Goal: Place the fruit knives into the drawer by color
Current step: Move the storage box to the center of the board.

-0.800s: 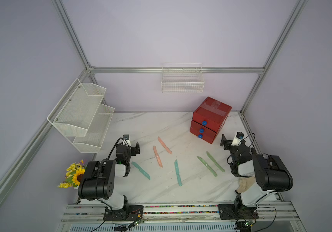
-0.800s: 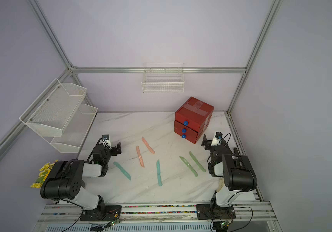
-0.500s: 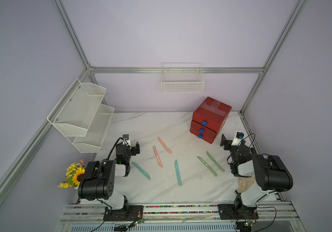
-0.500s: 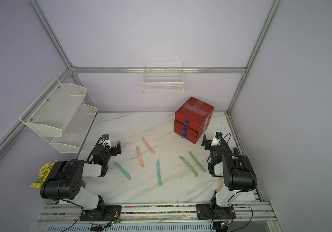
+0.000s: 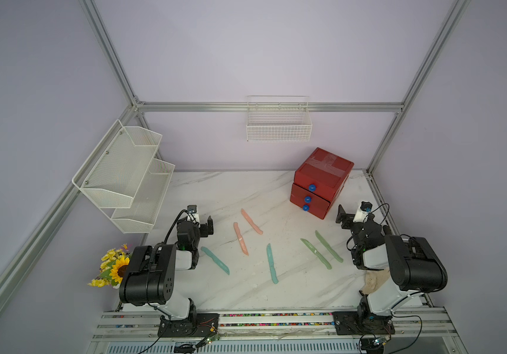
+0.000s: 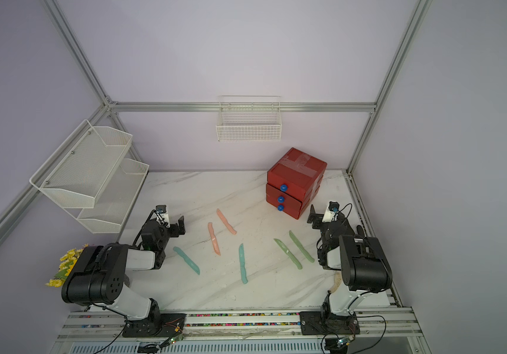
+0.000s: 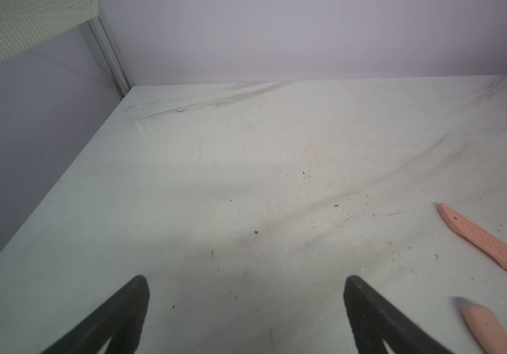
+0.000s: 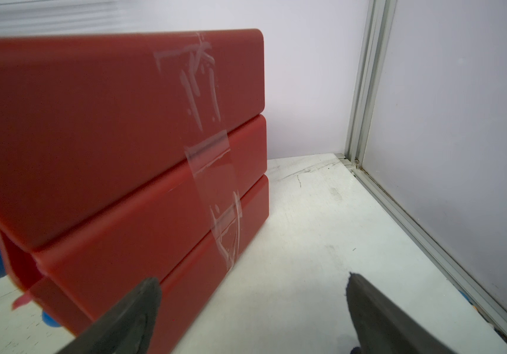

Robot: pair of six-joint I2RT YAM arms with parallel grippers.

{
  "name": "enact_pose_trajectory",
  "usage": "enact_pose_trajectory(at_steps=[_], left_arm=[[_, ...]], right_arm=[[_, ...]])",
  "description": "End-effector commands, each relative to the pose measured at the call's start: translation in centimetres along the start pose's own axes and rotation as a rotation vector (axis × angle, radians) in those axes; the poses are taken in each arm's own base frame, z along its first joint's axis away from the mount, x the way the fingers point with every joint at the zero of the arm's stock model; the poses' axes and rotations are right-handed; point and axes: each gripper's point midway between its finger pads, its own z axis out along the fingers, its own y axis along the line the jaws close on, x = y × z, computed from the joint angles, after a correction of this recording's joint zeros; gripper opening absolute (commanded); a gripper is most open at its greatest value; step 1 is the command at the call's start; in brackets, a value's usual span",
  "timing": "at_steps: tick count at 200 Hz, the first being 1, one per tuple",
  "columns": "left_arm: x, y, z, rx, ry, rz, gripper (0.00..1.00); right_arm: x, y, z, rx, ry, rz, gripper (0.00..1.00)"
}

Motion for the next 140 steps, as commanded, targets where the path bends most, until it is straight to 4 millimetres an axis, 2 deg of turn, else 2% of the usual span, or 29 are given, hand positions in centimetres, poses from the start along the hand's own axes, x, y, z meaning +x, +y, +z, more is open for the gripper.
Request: enact_pose_trajectory(at_steps=[1,35,49,55,61,69,86,97,110,125,134,140], left_arm=[[-2.1,0.4,0.0,-0.015,-0.072,-0.011,1.00],[-2.0,0.4,-0.1,-0.015,-0.073,-0.015,1.00],[-2.9,-0.8,0.0,0.047,-0.064,0.022,1.00],[-4.3,-1.3,0.4,0.074,-0.033,0.034,1.00],[-4.4,-1.5,0.8,0.083,0.041,0.045,1.00],[-6.4,-1.9,1.4,0.077,0.077,0.057,1.00],[-10.1,-3.3,2.3,0.071,0.090,0.075,1.00],[-12.2,-4.8,2.9,0.065,0.108,0.065,1.00],[-14.6,-7.3,3.8,0.087,0.144,0.036,1.00],[-15.6,-11.2,5.0,0.121,0.218,0.015,1.00],[-15.5,-13.8,5.9,0.153,0.265,-0.003,1.00],[-15.5,-15.8,6.3,0.194,0.294,-0.018,1.00]], right_arm=[[-0.9,0.0,0.1,0.007,-0.024,0.009,0.97],[-1.0,0.0,0.1,0.009,-0.025,0.008,0.97],[-2.0,-0.5,0.3,0.054,-0.044,0.019,0.97],[-2.4,-1.1,0.4,0.096,-0.035,0.029,0.97],[-2.6,-1.6,0.6,0.130,-0.015,0.039,0.97],[-3.3,-2.3,1.0,0.180,-0.002,0.057,0.97],[-3.8,-5.6,1.3,0.396,0.044,0.107,0.97],[-3.9,-7.4,1.0,0.532,0.075,0.126,0.97],[-4.4,-7.4,1.2,0.584,0.085,0.135,0.97],[-4.6,-6.4,2.5,0.578,0.144,0.179,0.97],[-4.6,-6.4,3.1,0.626,0.196,0.216,0.97],[-3.6,-6.5,3.1,0.660,0.268,0.239,0.97]])
